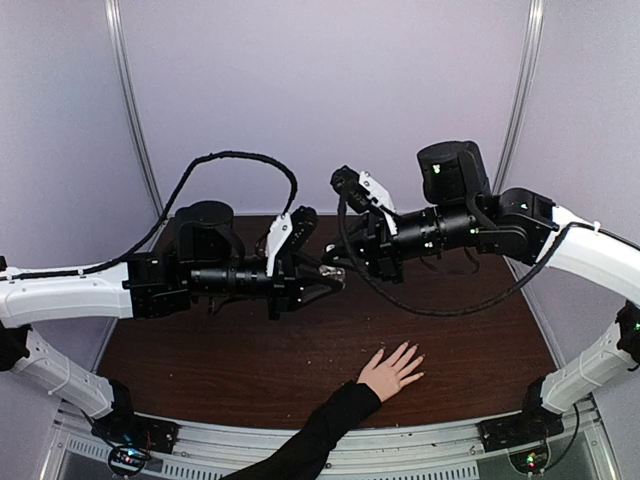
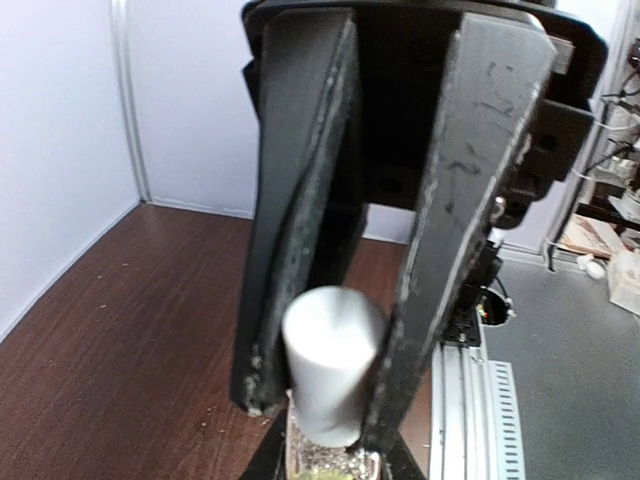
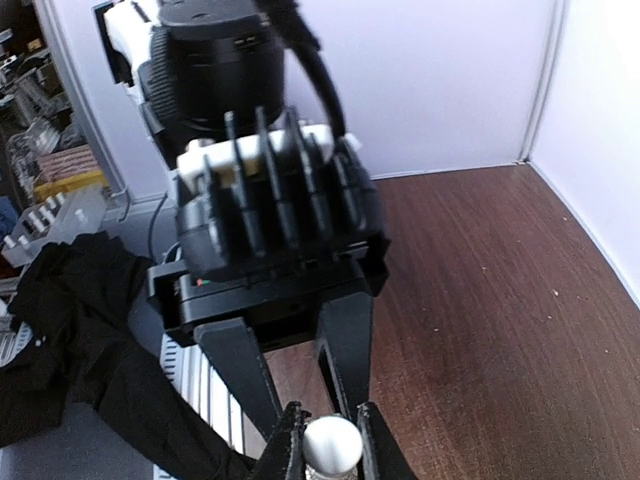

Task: Paint the nails
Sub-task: Screw the nail polish bottle cap onto the nail polish bottle.

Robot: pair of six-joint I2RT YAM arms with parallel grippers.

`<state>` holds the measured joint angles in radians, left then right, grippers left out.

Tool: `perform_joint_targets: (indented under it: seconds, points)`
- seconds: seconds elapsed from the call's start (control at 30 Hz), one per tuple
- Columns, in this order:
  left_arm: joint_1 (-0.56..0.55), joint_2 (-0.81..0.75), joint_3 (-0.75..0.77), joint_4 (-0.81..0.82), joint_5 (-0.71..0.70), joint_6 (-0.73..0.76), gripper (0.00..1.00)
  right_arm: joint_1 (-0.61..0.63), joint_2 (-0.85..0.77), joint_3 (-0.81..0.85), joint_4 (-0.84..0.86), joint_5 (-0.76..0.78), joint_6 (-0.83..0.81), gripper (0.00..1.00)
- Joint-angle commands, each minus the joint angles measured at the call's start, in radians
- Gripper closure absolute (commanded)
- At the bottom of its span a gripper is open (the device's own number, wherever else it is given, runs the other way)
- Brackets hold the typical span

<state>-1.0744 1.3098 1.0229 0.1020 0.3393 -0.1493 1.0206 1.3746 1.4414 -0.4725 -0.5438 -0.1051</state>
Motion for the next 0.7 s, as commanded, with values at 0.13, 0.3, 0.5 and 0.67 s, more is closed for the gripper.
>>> perform_joint_targets:
  seconds: [0.13, 0.3, 0.5, 0.67]
  points:
    - [0.031, -0.020, 0.010, 0.245, -0.444, -0.028, 1.00, 0.039, 0.045, -0.104, 0.104, 0.153, 0.201, 0.98]
    - [0.030, -0.001, 0.027, 0.226, -0.515, -0.038, 1.00, 0.042, 0.072, -0.091, 0.094, 0.214, 0.221, 0.97]
    - [0.030, 0.009, 0.040, 0.196, -0.514, -0.045, 1.00, 0.042, 0.066, -0.081, 0.062, 0.246, 0.200, 0.93]
    - [0.039, 0.010, 0.037, 0.205, -0.438, -0.059, 1.00, 0.041, 0.051, -0.075, 0.048, 0.235, 0.183, 0.63]
